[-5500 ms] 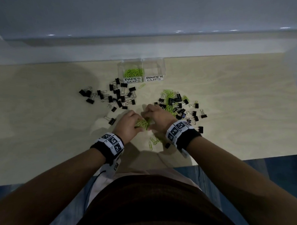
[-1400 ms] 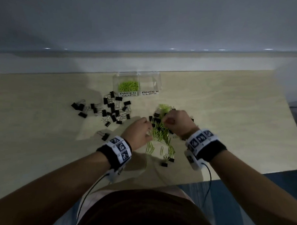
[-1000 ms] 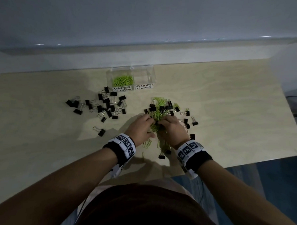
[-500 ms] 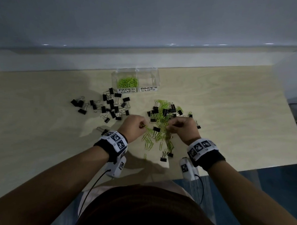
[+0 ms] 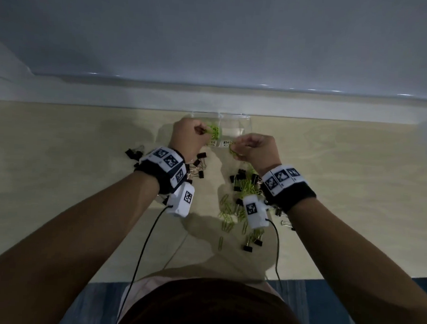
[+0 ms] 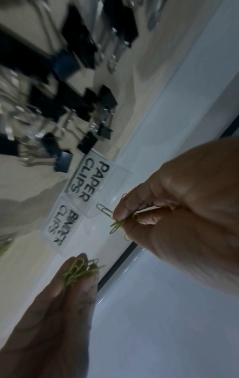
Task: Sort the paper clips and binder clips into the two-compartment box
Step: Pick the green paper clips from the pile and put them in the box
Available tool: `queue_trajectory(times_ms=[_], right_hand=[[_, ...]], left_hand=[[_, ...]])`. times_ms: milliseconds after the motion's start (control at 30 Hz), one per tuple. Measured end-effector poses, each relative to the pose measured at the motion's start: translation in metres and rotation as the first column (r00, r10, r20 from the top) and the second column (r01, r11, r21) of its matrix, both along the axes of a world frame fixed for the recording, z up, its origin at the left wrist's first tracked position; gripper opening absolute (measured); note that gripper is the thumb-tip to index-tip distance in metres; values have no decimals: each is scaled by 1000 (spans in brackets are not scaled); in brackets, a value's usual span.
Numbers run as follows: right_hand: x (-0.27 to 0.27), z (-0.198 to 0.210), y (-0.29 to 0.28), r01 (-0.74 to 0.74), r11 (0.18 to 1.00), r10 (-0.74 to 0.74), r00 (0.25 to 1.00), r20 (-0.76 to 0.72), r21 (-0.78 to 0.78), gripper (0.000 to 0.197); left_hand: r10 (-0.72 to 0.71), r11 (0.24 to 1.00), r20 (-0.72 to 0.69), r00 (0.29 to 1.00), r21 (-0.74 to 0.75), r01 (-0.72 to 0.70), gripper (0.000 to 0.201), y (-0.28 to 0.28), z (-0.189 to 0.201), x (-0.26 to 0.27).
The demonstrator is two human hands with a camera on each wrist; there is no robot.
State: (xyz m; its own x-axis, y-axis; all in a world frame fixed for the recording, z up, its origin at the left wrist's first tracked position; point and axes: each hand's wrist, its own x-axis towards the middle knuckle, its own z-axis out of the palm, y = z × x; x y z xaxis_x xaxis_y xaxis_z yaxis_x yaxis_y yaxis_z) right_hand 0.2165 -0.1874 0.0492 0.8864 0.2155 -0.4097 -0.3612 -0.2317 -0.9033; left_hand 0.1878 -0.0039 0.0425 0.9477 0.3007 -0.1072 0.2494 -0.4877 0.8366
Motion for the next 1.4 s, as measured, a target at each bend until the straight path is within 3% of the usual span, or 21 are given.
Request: queue_trajectory(times_ms=[100,200,267,367,467,567,667,767,867,1033,1267,1400], right_hand=[[26,-9,36,8,991,9,992,128,-130,15],[41,-16,66,-11,927,114,961,254,-375,8],[43,-16,78,-74,865,239,930,279,-496,8],[41,-14,78,-233,706,510,822,251,-669,13],[30,-8,50,-262,757,528,785,325,-598,19],[8,-8,-2,-242,775,503,796,338,-584,21],[-17,-26,-57,-283,695,553,797,241,-661,24],[-43,-43,-95,-352,609,660,723,207,-711,25],[-64,-50,-115,-357,535,708,684,176,-765,31],[-76,-63,-121,-341,511,757,613,225,-789,29],[-81,-62,-129,-304,513,757,602,256,-802,10],[-87,-60,-136,-292,533,732,631,259,-795,22]], left_hand=[[88,995,-13,996,53,-87,11,9,1,23],[56,984,-89,994,174,-40,10,10,-5,39],[31,969,-166,986,247,11,13,8,-6,43],[-30,934,-231,972,340,109,22,4,1,40],[-146,883,-144,979,428,194,25,1,10,25],[-309,863,-67,949,401,309,22,-18,8,-2],[-515,776,-192,835,310,550,19,-52,-11,-36],[-586,708,-298,753,263,655,14,-86,-35,-61],[-535,715,-341,773,305,630,18,-110,-47,-70],[-483,706,-360,798,379,598,22,-127,-51,-71],[-439,881,-125,890,135,453,27,-107,-42,-77],[-368,900,-57,928,228,371,29,-71,-44,-74]])
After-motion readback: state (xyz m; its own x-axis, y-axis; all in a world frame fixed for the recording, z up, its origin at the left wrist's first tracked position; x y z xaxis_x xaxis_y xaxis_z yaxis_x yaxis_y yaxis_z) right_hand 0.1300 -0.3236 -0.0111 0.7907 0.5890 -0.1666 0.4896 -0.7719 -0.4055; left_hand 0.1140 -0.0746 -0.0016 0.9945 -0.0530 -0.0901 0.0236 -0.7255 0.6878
